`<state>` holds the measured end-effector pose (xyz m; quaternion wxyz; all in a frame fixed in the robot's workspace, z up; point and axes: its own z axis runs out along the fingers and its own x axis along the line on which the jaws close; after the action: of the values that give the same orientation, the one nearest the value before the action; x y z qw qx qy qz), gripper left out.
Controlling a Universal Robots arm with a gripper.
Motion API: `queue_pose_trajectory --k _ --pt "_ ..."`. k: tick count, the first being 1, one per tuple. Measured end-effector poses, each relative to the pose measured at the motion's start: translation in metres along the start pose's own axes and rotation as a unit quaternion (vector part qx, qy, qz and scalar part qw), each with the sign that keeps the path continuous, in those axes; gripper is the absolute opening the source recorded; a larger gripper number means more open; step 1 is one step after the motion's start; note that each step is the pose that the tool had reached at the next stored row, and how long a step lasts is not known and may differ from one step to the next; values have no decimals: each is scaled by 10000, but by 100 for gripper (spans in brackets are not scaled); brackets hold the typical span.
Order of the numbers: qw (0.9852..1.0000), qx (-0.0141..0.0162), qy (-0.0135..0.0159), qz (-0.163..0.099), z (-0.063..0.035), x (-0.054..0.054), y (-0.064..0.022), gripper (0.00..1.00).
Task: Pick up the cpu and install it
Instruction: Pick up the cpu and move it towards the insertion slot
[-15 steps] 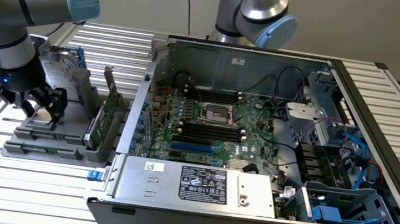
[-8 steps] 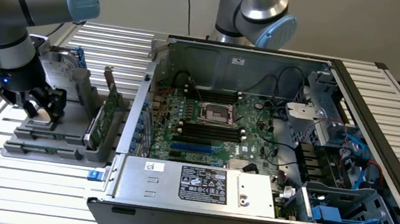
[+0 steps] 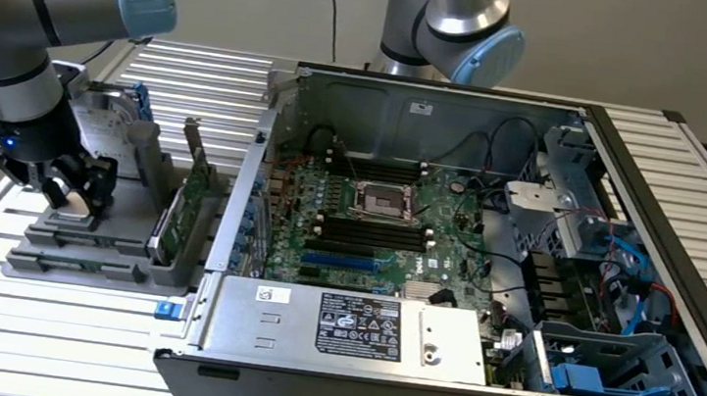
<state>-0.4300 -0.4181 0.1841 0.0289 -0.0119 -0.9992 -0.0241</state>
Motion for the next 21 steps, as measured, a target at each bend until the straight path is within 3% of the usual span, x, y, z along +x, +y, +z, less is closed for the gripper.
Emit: queue_pose_trajectory --k 16,21 --pt "10000 -10 0 -1 -13 1 1 55" --pt "10000 -16 0 -1 -94 6 4 55"
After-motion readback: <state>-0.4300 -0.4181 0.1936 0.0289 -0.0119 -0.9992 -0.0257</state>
